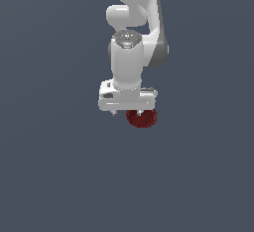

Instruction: Pick up the object and move it to a goal position.

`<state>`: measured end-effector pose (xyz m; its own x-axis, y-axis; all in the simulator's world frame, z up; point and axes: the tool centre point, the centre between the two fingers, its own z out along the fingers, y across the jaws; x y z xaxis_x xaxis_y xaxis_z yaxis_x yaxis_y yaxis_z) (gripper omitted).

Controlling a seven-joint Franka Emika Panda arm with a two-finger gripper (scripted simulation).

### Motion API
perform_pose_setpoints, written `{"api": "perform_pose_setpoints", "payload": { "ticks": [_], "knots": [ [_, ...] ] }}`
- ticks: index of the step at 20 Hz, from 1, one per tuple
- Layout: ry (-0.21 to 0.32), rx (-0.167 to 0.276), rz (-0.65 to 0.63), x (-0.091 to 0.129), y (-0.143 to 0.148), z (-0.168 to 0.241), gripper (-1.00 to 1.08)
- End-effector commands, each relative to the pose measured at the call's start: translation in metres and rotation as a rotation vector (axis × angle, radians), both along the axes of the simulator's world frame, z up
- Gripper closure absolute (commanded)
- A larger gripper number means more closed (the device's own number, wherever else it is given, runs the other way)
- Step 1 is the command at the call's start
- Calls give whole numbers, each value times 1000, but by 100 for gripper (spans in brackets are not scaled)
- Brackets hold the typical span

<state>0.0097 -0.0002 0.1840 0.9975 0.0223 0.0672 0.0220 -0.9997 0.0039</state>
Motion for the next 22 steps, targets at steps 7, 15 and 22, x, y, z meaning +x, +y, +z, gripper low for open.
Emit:
{"api": "perform_pose_setpoints", "payload": {
  "ticks": [7,15,22],
  "knots": [
    [21,7,-20,-5,-2,-6,-20],
    [31,6,13,-4,0,-9,-20],
    [64,5,112,-3,4,-18,-20]
  ]
}}
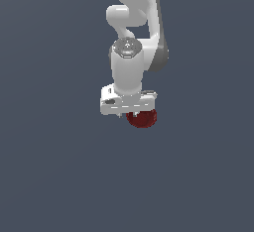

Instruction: Pick up the object and move it to a goal position.

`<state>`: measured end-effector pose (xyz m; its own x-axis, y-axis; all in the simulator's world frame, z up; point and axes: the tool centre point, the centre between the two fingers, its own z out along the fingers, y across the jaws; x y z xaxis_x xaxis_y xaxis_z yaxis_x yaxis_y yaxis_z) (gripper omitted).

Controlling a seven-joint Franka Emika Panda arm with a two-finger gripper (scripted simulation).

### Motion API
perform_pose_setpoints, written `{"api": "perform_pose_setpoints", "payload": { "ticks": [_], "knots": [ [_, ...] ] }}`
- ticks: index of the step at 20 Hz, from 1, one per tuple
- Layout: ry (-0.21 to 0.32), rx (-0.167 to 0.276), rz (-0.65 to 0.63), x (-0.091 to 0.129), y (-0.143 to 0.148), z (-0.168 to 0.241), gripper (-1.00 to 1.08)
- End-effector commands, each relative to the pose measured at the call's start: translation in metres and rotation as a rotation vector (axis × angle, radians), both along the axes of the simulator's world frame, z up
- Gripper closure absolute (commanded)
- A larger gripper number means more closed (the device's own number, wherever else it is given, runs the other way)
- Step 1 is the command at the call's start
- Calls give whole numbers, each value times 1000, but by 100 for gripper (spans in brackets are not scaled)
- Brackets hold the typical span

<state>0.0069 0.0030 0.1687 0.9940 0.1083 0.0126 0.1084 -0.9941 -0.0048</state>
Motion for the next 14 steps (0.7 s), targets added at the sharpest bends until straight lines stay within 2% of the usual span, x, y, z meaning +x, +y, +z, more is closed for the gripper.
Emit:
{"api": "perform_pose_setpoints", "payload": {
  "ticks": [1,14],
  "knots": [
    [15,1,45,1,2,-4,-20],
    [122,35,392,4,18,-33,-20]
  ]
}}
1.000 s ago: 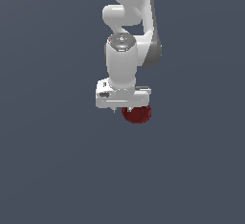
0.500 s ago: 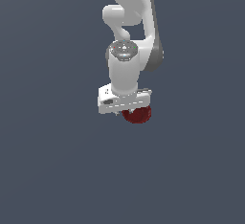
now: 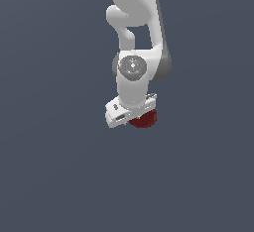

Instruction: Pick up the object and move it to a goal position.

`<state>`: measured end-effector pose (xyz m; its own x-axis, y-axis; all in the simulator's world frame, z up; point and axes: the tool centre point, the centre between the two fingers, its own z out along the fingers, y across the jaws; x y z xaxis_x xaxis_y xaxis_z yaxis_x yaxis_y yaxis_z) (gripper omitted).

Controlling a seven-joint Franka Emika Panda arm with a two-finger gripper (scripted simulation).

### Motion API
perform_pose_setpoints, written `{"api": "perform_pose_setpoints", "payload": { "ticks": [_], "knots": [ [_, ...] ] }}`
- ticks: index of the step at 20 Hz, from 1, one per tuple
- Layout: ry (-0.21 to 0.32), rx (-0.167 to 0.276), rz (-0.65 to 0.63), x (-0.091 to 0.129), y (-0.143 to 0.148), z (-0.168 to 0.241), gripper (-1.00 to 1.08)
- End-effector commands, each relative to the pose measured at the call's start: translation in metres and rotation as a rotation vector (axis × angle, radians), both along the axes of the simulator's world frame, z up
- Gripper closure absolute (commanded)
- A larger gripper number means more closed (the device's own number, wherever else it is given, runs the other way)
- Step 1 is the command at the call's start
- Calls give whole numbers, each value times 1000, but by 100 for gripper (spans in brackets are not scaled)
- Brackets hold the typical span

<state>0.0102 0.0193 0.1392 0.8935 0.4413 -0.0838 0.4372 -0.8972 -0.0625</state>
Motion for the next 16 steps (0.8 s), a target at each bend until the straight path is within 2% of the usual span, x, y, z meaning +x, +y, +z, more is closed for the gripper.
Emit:
{"api": "perform_pose_setpoints", "payload": {
  "ticks": [1,16],
  "knots": [
    [22,11,72,0,3,-6,-20],
    [142,115,483,-1,21,-39,-20]
  ]
}}
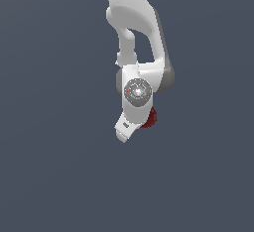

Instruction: Pick up the object and move it to a goal position.

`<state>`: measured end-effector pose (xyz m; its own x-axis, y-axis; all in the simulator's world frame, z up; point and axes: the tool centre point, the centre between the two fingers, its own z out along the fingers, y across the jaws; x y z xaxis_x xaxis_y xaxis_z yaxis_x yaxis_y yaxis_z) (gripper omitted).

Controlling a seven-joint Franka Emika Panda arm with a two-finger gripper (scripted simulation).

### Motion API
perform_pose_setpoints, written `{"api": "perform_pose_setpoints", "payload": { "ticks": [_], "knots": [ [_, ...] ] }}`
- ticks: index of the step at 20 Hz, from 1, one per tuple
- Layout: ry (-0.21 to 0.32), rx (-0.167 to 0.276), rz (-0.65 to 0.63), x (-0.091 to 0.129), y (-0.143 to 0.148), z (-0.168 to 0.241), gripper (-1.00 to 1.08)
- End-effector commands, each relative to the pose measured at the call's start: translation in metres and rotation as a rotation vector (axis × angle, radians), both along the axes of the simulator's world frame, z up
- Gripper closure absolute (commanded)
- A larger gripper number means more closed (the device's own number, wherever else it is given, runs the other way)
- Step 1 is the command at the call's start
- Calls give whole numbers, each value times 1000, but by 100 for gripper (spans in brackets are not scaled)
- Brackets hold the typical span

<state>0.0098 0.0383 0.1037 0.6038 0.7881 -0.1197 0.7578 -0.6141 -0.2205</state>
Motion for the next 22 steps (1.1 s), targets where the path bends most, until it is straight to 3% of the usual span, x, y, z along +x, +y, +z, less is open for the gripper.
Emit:
{"api": "perform_pose_setpoints", "payload": {
  "ticks": [1,12,22],
  "knots": [
    [20,23,68,0,3,-5,-20],
    [94,131,333,-3,13,-25,-20],
    [123,188,449,-5,16,-33,-20]
  ]
}}
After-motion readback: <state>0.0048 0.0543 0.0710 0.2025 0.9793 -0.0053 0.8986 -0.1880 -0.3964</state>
